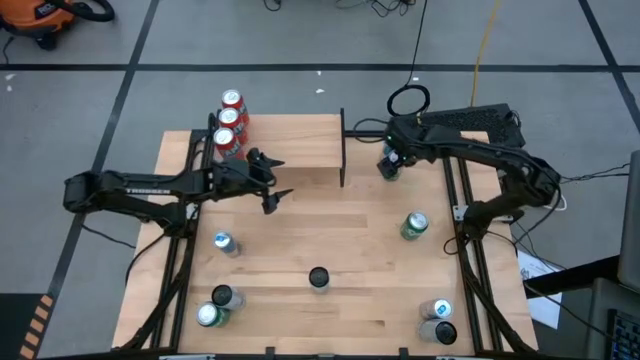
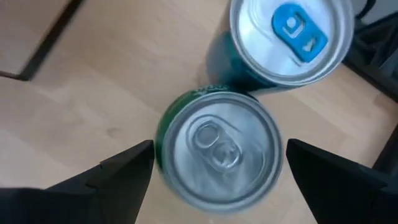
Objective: Place canned beverage on shelf
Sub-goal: Put the right green soda can on the shelf
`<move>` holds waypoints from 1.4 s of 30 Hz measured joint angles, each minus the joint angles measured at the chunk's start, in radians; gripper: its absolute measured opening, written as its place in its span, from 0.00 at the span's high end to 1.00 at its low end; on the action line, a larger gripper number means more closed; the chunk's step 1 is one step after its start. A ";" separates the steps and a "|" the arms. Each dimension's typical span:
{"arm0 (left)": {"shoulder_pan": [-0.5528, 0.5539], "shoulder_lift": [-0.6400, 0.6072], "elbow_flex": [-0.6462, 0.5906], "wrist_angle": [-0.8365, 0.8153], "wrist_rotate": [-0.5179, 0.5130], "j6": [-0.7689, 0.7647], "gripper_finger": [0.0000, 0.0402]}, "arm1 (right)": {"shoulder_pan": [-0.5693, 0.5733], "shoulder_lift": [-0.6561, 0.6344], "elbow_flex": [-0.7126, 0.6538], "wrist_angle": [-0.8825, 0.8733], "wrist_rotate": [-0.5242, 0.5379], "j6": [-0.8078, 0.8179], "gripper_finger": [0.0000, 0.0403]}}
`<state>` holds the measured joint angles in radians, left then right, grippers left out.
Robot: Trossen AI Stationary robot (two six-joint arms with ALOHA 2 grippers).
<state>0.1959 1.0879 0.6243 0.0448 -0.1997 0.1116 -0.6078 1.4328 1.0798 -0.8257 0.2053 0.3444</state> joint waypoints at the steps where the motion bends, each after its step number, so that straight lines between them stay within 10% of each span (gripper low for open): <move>1: 0.000 0.004 0.000 0.000 -0.007 0.000 0.01 | -0.003 0.013 0.000 0.002 0.000 -0.001 0.12; 15: 0.000 0.005 0.000 0.001 -0.040 -0.001 0.01 | 0.037 0.040 -0.002 -0.011 -0.057 0.039 0.28; 32: -0.026 0.005 0.000 0.001 -0.040 -0.053 0.01 | 0.571 0.053 -0.002 0.078 0.040 0.443 0.12; 42: -0.080 0.036 0.002 -0.001 -0.017 -0.053 0.01 | 0.681 0.062 0.000 0.225 0.087 0.374 0.11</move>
<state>0.1157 1.1237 0.6258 0.0443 -0.2169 0.0586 0.0734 1.4950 1.0794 -0.6012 0.2918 0.7185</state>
